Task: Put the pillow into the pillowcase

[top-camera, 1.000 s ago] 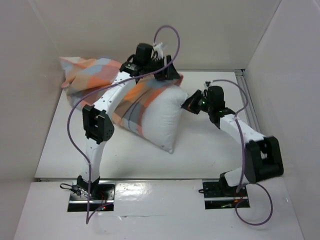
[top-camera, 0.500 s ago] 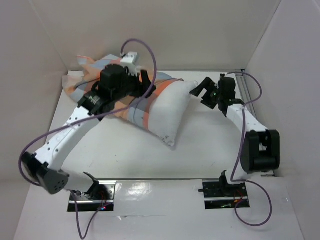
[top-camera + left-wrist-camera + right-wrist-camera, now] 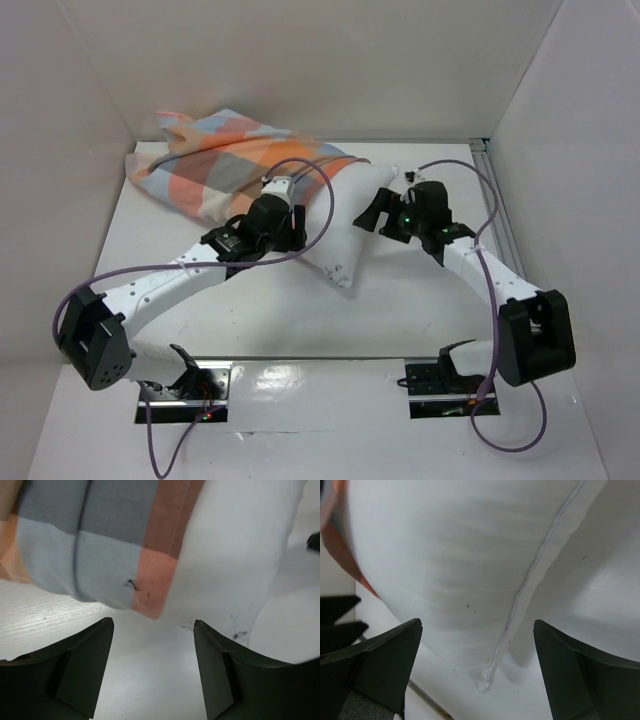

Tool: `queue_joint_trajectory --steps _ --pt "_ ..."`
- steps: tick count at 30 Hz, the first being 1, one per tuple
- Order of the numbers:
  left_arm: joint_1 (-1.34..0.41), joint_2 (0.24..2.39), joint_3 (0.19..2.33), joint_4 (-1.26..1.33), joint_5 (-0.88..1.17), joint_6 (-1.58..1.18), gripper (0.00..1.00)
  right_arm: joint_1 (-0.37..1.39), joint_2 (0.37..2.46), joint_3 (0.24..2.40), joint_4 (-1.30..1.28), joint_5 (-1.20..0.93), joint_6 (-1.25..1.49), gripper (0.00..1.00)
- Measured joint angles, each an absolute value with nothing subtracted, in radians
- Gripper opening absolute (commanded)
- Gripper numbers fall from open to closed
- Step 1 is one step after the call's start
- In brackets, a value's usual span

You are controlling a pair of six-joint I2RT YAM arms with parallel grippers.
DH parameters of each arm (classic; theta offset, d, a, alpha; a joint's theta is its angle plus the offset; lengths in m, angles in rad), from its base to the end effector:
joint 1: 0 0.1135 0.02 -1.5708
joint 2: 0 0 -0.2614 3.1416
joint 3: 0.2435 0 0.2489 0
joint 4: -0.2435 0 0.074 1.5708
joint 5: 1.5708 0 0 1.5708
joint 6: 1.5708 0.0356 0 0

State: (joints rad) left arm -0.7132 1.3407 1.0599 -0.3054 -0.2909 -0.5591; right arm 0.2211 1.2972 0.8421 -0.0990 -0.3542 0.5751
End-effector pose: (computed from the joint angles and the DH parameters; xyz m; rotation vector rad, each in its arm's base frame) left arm 0.2329 -0.1880 0.2989 -0.0029 2.1606 -0.4325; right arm 0.2744 0.0743 0.2564 0.1709 2.1979 0.8358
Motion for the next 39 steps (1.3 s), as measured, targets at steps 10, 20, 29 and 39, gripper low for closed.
queue_joint_trajectory --steps 10,20,29,39 --pt "-0.710 1.503 1.081 -0.237 -0.423 -0.590 0.49 0.286 1.436 0.811 -0.070 -0.426 0.559 1.00" --pt "-0.709 1.474 1.090 -0.275 -0.440 -0.632 0.00 0.299 1.538 0.812 0.073 -0.555 0.572 0.31" --pt "-0.746 1.409 1.108 -0.259 -0.153 -0.570 0.00 0.315 1.683 0.902 0.286 -0.653 0.744 0.00" --pt "-0.709 1.480 1.305 -0.217 0.230 -0.523 0.00 0.259 1.898 1.055 0.635 -0.671 1.026 0.00"
